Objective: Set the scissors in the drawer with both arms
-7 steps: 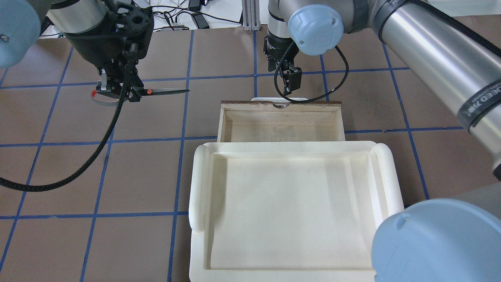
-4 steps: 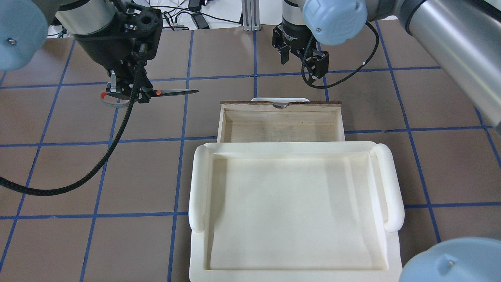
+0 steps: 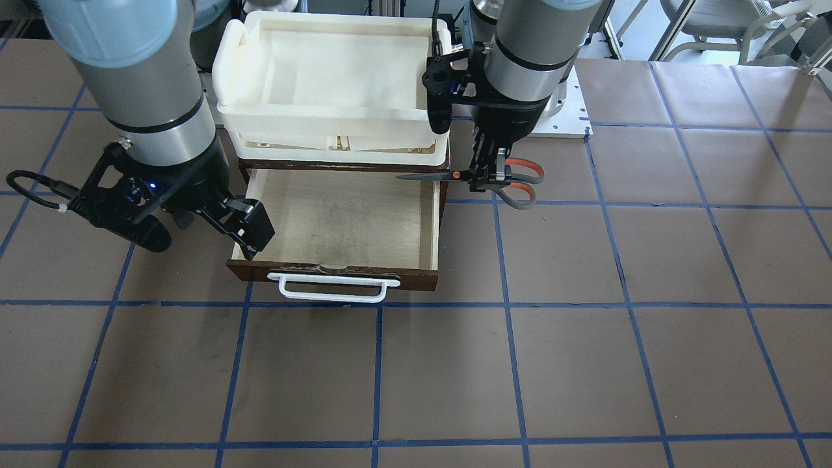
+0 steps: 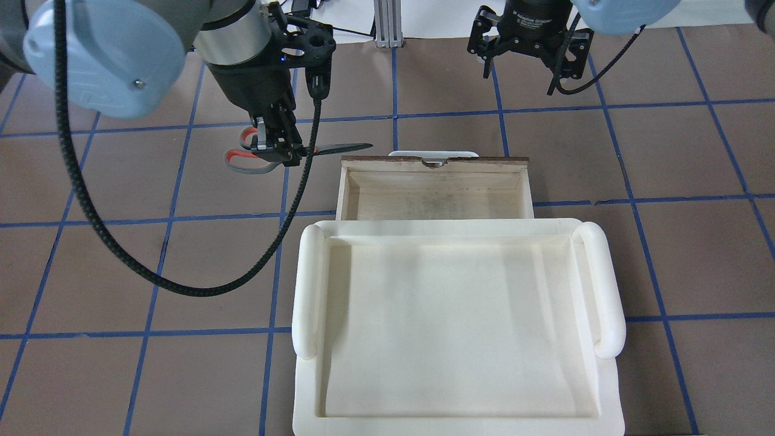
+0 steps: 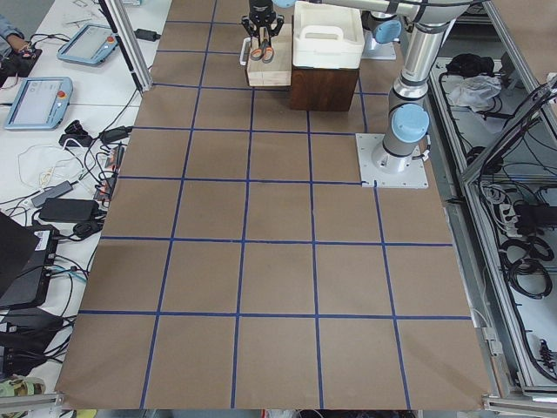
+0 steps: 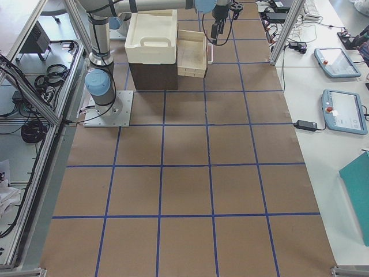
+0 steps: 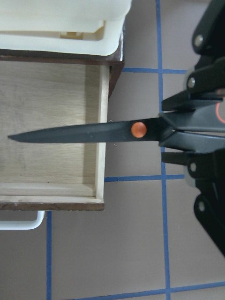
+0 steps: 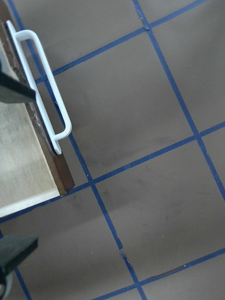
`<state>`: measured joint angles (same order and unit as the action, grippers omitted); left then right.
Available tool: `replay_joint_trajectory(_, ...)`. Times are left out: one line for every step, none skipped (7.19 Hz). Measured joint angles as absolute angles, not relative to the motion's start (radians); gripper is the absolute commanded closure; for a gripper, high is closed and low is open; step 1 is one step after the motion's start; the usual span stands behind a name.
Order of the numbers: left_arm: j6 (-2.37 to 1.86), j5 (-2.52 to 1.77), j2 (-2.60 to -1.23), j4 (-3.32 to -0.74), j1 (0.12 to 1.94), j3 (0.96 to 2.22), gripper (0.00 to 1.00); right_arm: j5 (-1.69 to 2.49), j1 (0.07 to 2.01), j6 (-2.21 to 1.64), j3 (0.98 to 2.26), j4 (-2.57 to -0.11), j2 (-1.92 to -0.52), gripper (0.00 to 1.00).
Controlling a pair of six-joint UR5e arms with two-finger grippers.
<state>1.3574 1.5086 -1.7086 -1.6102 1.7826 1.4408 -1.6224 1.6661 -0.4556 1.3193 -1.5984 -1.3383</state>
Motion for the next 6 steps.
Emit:
replay_joint_trajectory(1.324,1.497,-1.736,-1.579,1.808,1.438,1.00,-1.619,1.649,-0.304,1.337,-1.592,-1.362,0.00)
replay_joint_trajectory(1.296,1.484,-1.763,-1.549,1.831,1.438,1.00,-1.621,1.638,-0.178,1.351,-1.591,-1.377,0.00)
replay_joint_trajectory(1.266,1.480,-1.792,-1.517,1.859,1.438,1.00,-1.622,1.624,-0.106,1.364,-1.583,-1.389,0.00)
replay_joint_trajectory(1.231,1.481,-1.818,-1.484,1.890,1.438,1.00,-1.620,1.605,-0.073,1.373,-1.558,-1.406,0.00)
replay_joint_trajectory(1.206,1.482,-1.838,-1.466,1.913,1.441,1.00,-1.618,1.590,-0.035,1.377,-1.522,-1.424,0.00)
replay_joint_trajectory(1.179,1.481,-1.857,-1.455,1.928,1.447,1.00,-1.622,1.580,0.015,1.379,-1.494,-1.438,0.00)
